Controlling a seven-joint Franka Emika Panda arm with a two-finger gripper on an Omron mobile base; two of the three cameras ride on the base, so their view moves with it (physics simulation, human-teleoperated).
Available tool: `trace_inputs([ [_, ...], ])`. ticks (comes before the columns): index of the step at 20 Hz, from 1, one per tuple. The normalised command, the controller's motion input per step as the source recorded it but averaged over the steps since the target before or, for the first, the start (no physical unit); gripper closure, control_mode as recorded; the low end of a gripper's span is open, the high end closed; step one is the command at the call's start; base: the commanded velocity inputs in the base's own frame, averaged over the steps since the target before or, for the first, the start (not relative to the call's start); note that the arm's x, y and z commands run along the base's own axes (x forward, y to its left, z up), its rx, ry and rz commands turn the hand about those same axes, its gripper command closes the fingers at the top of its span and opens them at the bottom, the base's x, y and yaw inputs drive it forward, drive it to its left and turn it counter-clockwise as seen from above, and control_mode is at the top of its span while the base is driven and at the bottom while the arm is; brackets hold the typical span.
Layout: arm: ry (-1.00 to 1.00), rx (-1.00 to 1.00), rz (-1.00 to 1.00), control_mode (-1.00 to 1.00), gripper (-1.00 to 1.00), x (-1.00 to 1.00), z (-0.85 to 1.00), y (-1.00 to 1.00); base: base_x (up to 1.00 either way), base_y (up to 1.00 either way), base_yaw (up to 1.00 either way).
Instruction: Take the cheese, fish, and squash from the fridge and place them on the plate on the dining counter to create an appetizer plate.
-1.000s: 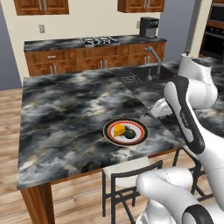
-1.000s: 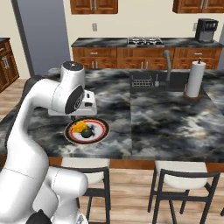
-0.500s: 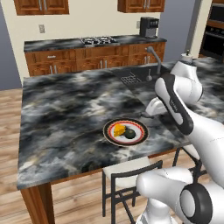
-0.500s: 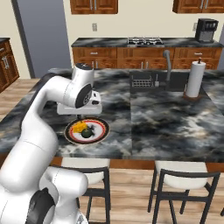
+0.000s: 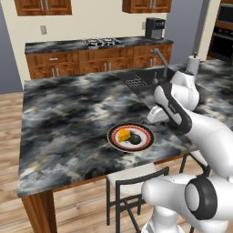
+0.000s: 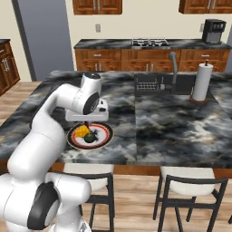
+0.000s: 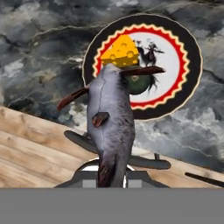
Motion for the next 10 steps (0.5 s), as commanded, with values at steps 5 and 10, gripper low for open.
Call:
trace_inputs([
  [5,0.0,0.0,0.0,-1.0,1.0,0.31,-0.39,0.0,0.0,0.0,0.0],
  [10,0.0,0.0,0.0,-1.0,1.0,0.28,-0.31,0.0,0.0,0.0,0.0],
])
